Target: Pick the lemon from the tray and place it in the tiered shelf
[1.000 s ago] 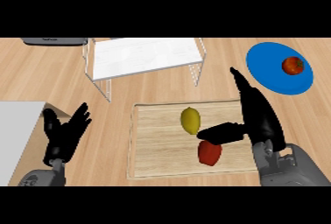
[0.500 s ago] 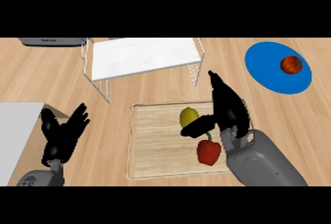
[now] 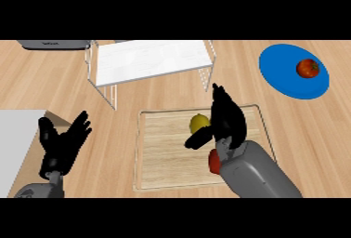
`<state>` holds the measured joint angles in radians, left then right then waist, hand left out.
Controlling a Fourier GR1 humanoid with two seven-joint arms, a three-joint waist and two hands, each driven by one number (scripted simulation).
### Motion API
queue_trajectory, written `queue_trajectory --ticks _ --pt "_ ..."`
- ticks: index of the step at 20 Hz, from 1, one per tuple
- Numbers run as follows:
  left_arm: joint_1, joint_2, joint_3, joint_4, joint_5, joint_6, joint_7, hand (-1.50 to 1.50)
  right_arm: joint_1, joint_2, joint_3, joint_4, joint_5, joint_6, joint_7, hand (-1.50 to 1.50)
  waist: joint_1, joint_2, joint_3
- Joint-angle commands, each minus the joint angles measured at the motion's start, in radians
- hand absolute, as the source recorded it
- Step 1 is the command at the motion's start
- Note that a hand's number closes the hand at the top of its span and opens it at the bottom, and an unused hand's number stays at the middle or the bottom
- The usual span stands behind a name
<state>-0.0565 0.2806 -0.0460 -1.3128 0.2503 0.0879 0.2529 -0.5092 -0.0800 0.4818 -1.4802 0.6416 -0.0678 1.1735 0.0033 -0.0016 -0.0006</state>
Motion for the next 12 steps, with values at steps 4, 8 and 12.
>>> queue_trajectory --ticks 4,8,12 --pt "0.015 -0.006 0.014 -0.020 -0.002 -0.016 0.004 0.00 -0.005 0.077 -0.021 0.073 0.079 0.011 0.129 -1.50 0.001 0.001 0.000" --pt "0.005 -0.001 0.041 0.021 0.004 -0.038 -0.024 0.00 -0.012 0.079 -0.024 0.103 0.089 -0.006 0.131 -1.50 0.000 0.003 0.000" --pt "0.021 0.016 0.044 -0.035 0.019 -0.057 0.035 0.00 0.033 0.079 0.014 0.135 0.139 -0.033 0.129 -1.50 0.001 0.001 0.000"
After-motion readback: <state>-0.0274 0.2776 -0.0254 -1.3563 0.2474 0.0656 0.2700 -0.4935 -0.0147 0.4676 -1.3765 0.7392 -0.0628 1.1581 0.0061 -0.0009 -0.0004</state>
